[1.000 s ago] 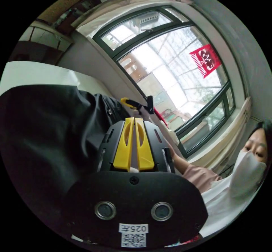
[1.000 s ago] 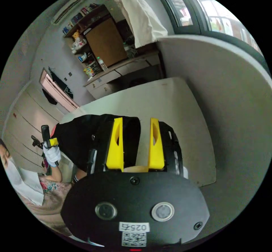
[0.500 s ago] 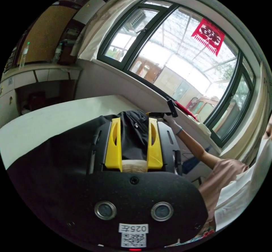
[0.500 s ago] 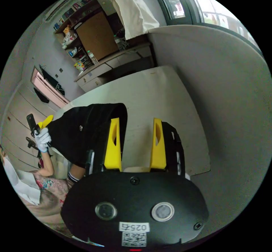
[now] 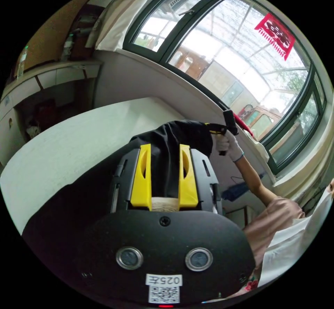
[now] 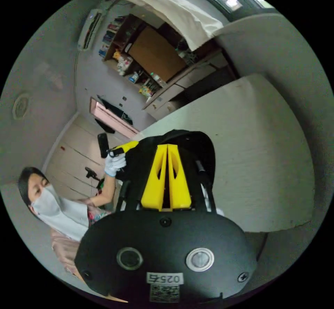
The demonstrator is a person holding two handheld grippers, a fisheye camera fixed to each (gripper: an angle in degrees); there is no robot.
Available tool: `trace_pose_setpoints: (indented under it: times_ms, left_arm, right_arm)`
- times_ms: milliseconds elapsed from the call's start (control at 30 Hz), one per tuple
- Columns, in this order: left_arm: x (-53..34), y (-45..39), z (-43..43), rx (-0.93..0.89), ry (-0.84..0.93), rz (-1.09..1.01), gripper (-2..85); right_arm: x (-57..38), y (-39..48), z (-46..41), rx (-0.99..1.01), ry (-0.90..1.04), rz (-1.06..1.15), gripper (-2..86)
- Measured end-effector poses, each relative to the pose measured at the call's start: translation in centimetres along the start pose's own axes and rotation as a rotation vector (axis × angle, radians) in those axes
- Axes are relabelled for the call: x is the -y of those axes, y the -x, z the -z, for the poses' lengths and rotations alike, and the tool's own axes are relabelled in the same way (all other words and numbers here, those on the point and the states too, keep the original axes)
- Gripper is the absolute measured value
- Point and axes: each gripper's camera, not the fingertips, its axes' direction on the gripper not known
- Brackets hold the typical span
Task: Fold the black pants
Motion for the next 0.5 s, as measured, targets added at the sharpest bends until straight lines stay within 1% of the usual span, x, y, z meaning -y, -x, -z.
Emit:
trace_pose_setpoints:
  times_ms: [67,100,133,167,200,267,300,367,400,467,500]
  left_arm:
    - [-0.5,-1.9,-0.8,-0.055,-0.019,-0.017,8.2]
    - [-0.8,-2.6,-1.0,-0.069,-0.023,-0.022,8.4]
    - [-1.3,-4.0,-1.7,-0.088,-0.040,-0.037,9.0]
    - [-1.8,-5.7,-2.7,-0.097,-0.058,-0.066,10.0]
    - [-2.1,-6.6,-3.4,-0.093,-0.061,-0.085,11.0]
    - [-2.8,-10.2,-6.8,-0.025,-0.032,-0.173,15.2]
    - [-3.0,-11.2,-7.7,-0.010,-0.012,-0.211,16.3]
    - [-4.0,-14.7,-11.1,0.069,0.044,-0.323,18.3]
    - [-4.3,-15.4,-11.7,0.093,0.039,-0.339,18.6]
    - [-5.0,-18.3,-14.4,0.221,0.053,-0.441,18.9]
    - [-5.0,-18.9,-15.0,0.254,0.061,-0.453,18.7]
  right_arm:
    - [-2.2,4.6,-1.4,-0.035,0.123,0.152,-0.9]
    - [-3.0,5.8,-2.0,-0.054,0.156,0.190,-0.9]
    - [-4.5,8.0,-3.2,-0.136,0.197,0.252,-0.9]
    - [-6.0,9.9,-4.4,-0.252,0.196,0.307,-0.9]
    - [-6.7,10.8,-4.9,-0.309,0.189,0.338,-0.9]
    - [-8.3,13.1,-6.1,-0.498,0.132,0.426,-0.9]
    - [-8.5,13.3,-6.2,-0.532,0.119,0.437,-0.9]
    - [-8.5,13.3,-5.7,-0.613,0.076,0.386,-0.9]
    - [-8.3,13.1,-5.5,-0.616,0.079,0.377,-0.9]
    - [-7.3,12.1,-4.0,-0.570,0.107,0.320,-0.9]
    - [-7.0,11.7,-3.5,-0.548,0.108,0.299,-0.9]
